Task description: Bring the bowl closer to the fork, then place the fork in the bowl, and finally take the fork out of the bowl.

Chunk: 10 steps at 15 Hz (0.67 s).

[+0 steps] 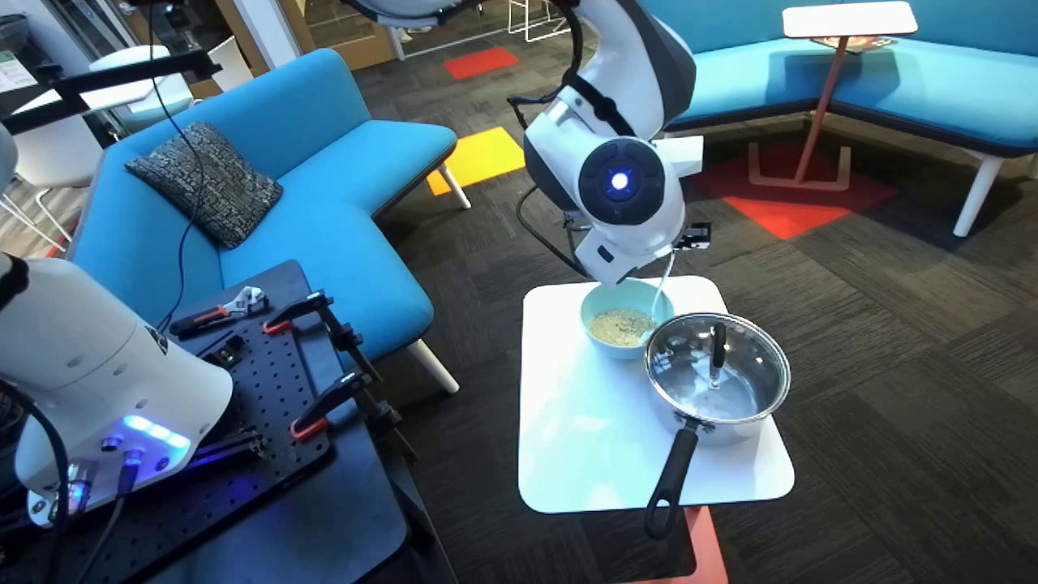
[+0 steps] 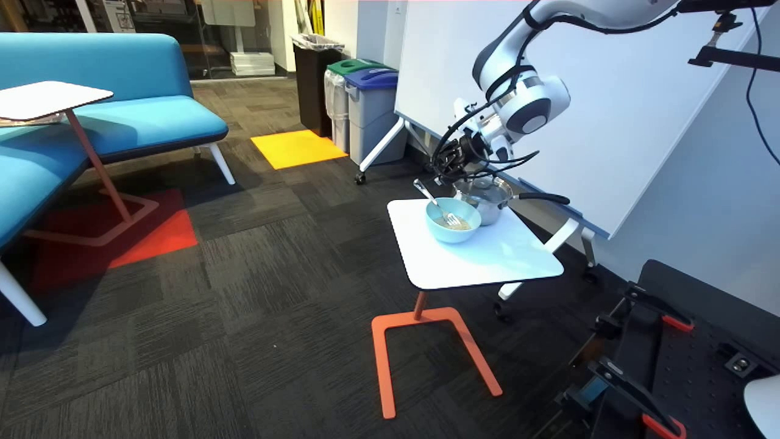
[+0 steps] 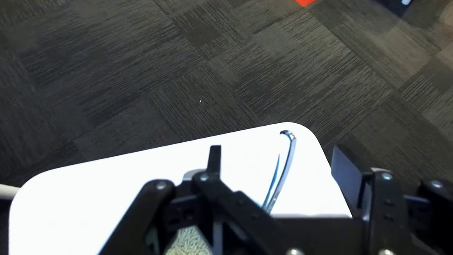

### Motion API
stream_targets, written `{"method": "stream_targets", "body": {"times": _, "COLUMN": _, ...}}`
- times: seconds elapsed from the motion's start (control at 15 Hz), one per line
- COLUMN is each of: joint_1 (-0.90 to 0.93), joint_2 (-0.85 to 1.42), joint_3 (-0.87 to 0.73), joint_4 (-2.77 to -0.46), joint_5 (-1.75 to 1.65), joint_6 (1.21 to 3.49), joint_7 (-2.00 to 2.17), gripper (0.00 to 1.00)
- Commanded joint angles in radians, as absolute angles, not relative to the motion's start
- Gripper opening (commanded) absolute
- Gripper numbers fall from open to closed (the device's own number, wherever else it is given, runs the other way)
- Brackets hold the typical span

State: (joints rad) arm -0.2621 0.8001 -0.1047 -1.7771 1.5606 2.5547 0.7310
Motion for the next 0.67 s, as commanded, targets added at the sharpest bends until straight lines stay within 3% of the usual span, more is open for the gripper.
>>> {"method": "stream_targets", "body": {"times": 0.0, "joint_1": -0.234, "joint_2": 0.811, "joint_3": -0.133, "joint_4": -1.770, "joint_5": 1.524, "joint_6": 2.554, "joint_7": 0.792, "gripper": 1.00}}
{"method": "stream_targets", "body": {"times": 0.47, "joint_1": -0.225, "joint_2": 0.896, "joint_3": -0.151, "joint_4": -1.701, "joint_5": 1.434, "joint_6": 2.544, "joint_7": 0.947, "gripper": 1.00}}
{"method": "stream_targets", "body": {"times": 0.53, "joint_1": -0.227, "joint_2": 0.905, "joint_3": -0.150, "joint_4": -1.693, "joint_5": 1.428, "joint_6": 2.546, "joint_7": 0.960, "gripper": 0.75}}
{"method": "stream_targets", "body": {"times": 0.6, "joint_1": -0.228, "joint_2": 0.911, "joint_3": -0.149, "joint_4": -1.687, "joint_5": 1.423, "joint_6": 2.546, "joint_7": 0.970, "gripper": 0.74}}
